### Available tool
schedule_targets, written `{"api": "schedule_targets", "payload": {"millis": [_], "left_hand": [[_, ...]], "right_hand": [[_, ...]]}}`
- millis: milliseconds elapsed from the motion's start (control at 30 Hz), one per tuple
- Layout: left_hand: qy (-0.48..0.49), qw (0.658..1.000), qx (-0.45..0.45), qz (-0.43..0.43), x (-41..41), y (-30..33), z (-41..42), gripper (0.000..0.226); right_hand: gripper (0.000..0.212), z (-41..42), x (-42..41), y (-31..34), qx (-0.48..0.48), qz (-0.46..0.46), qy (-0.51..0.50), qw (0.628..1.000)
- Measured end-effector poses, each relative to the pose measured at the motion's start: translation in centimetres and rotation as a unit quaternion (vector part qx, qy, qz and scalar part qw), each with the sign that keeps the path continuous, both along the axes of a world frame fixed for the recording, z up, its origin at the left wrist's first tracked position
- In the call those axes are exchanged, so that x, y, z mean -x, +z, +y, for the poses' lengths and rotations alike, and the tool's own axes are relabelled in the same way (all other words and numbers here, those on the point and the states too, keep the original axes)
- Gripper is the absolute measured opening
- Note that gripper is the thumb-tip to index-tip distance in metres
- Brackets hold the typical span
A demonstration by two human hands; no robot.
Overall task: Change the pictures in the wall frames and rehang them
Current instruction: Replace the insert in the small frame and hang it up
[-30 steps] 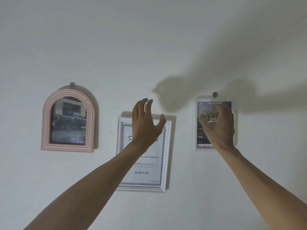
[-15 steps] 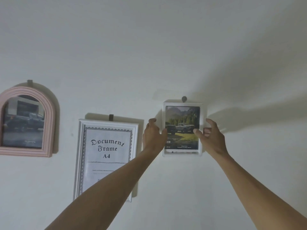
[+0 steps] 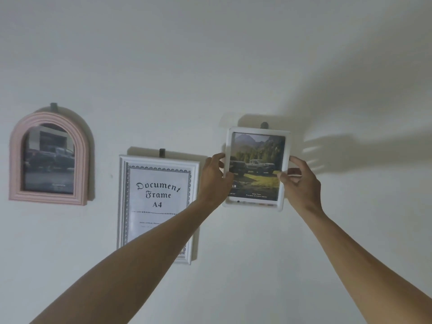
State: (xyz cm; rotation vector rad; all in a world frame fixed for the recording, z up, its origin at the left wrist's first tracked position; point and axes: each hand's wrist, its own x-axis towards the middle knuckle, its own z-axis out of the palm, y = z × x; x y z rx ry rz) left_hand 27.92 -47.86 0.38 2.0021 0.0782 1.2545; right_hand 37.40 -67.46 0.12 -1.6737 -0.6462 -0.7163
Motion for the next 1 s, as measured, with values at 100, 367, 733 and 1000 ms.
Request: {"api": "schedule_targets", "payload": {"millis": [100, 367, 733, 1000], "left_hand": [[-0.017, 1.000, 0.018, 0.006, 2.1, -1.3, 0.7, 0.044], [-0.039, 0.995, 0.073, 0.052, 10.0, -9.7, 5.0, 0.039], [-0.033, 0.959, 0.184, 0.213, 21.5, -23.9, 14.5, 0.037], [-0.001, 0.908, 0.245, 0.339, 29.3, -33.4, 20.3, 0.040]], "right_hand": [[0.043, 0.5, 1.7, -1.0, 0.009, 0.001, 0.009, 1.000], [0.045, 4.3, 9.5, -8.6, 0.030, 0.062, 0.033, 0.997], [0.043, 13.2, 20.6, -23.0, 0.084, 0.235, 0.074, 0.965], [0.044, 18.6, 28.0, -32.6, 0.135, 0.328, 0.105, 0.929]]}}
